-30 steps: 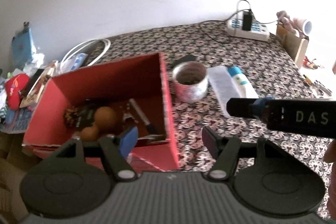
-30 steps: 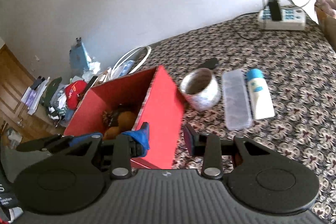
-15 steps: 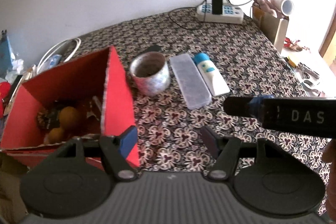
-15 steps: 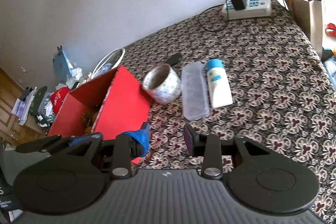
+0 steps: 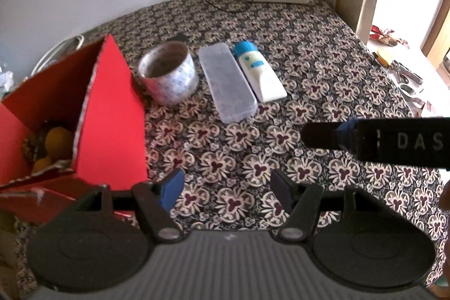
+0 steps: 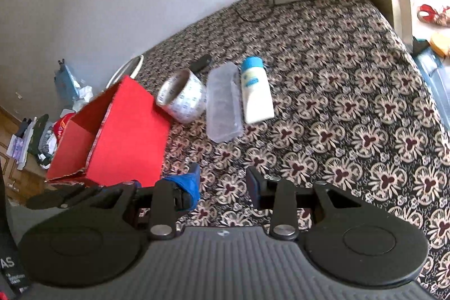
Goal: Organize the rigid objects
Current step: 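Withdraw the right gripper from the box back over the table, then grasp the clear plastic case with the right gripper and lift it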
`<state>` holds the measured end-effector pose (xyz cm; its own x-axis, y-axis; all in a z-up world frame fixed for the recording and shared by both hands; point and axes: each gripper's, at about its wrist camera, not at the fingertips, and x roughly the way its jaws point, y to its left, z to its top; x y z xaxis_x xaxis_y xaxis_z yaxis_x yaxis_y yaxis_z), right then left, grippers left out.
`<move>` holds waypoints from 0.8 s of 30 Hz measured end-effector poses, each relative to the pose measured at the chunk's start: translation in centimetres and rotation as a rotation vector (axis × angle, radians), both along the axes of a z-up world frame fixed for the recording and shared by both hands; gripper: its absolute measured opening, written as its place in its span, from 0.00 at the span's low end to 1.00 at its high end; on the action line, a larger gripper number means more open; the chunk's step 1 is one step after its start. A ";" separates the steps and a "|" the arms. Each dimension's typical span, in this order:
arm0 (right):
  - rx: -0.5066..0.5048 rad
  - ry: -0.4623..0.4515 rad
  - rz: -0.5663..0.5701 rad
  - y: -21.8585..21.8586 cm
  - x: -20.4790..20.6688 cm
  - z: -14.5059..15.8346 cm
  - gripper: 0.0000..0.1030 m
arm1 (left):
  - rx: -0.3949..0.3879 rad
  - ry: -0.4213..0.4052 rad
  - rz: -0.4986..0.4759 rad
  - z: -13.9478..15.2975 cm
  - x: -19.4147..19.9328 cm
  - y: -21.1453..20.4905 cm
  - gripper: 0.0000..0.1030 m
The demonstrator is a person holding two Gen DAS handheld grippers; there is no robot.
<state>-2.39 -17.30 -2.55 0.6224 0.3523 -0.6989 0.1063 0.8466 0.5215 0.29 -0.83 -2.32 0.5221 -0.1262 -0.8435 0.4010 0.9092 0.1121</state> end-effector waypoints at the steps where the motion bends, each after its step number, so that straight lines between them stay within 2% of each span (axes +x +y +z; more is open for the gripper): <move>1: 0.003 0.005 -0.002 -0.1 0.0 -0.3 0.19 | -0.005 0.004 -0.005 -0.3 0.0 0.0 0.65; 4: -0.009 0.012 -0.010 0.0 0.1 -1.2 0.19 | -0.021 0.001 -0.022 -1.0 0.4 0.1 0.65; 11: -0.059 -0.002 -0.022 -0.8 2.3 -2.7 0.19 | -0.080 -0.066 -0.063 -2.0 2.4 0.1 0.65; 18: -0.030 -0.024 0.014 -0.4 7.7 -2.9 0.19 | -0.127 -0.129 -0.075 -3.1 5.8 -0.3 0.67; 21: -0.037 -0.034 0.042 0.3 9.9 -2.9 0.19 | -0.170 -0.114 -0.078 -3.5 7.4 -0.2 0.67; 24: -0.055 -0.018 0.057 1.0 12.2 -3.5 0.19 | -0.158 -0.102 -0.072 -4.7 8.9 -0.5 0.67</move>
<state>9.77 -16.33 -6.06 0.6152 0.3492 -0.7068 0.0475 0.8784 0.4755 9.19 -1.33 -6.97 0.5883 -0.2931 -0.7536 0.4595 0.8881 0.0134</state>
